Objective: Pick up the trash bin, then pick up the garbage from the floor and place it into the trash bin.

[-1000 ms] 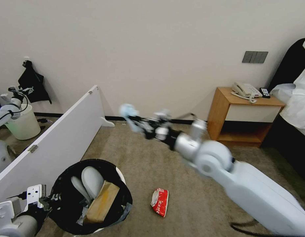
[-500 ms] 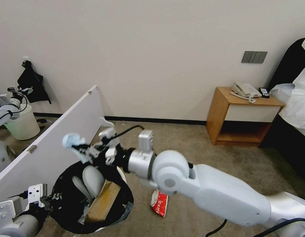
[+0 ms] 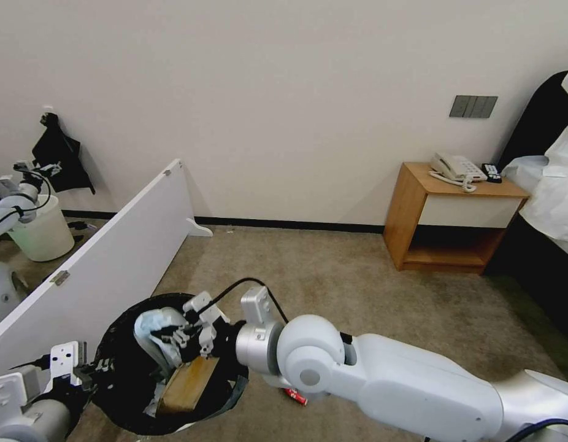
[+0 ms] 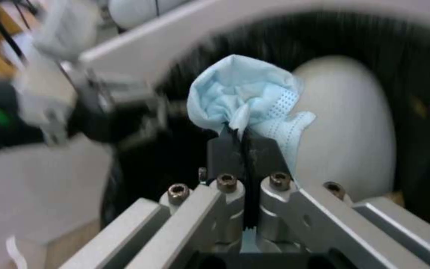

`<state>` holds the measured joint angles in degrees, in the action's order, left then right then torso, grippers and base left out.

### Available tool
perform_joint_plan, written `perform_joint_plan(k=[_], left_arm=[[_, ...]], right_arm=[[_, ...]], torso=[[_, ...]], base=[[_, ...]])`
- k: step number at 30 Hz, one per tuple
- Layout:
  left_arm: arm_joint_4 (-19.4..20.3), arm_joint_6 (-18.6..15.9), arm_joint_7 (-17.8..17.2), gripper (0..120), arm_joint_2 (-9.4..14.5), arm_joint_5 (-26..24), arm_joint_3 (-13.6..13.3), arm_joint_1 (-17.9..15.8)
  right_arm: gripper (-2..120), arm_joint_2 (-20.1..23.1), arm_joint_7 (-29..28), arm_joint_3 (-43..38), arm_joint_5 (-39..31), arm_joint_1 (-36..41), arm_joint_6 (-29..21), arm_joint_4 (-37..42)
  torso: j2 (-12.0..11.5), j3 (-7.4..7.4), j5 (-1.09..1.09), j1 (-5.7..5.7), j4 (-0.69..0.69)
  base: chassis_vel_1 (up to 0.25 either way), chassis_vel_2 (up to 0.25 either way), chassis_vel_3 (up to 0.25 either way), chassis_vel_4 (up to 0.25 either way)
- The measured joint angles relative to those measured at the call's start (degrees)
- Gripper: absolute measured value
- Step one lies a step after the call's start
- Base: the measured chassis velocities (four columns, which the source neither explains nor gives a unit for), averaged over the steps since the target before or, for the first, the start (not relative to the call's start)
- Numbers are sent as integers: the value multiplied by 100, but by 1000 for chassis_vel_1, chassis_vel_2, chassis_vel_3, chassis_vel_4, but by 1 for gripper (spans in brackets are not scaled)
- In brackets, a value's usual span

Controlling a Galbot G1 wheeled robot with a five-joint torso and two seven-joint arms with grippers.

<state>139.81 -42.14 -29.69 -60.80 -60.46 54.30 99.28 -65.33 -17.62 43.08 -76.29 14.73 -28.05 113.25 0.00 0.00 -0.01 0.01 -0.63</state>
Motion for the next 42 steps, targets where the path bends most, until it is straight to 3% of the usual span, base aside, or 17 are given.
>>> perform_joint_plan(k=[6,25,32,42], left_arm=[[-2,0,4,3,-2,5,-27,-4],[21,0,38,3,26,-50,-50,-7],[23,0,65,3,26,-69,-52,18],[21,0,73,3,48,-69,-72,36]], right_arm=[[0,-126,-297,107,-131,151,-220,-74],[0,-820,-481,356,-189,274,-343,-798],[1,-859,-593,367,-208,233,-371,-838],[40,-856,-660,343,-230,102,-399,-720]], torso=[[0,0,0,0,-1],[0,0,0,0,-1],[0,0,0,0,-1],[0,-1,0,0,-1]], base=[[0,0,0,0],[0,0,0,0],[0,0,0,0],[0,0,0,0]])
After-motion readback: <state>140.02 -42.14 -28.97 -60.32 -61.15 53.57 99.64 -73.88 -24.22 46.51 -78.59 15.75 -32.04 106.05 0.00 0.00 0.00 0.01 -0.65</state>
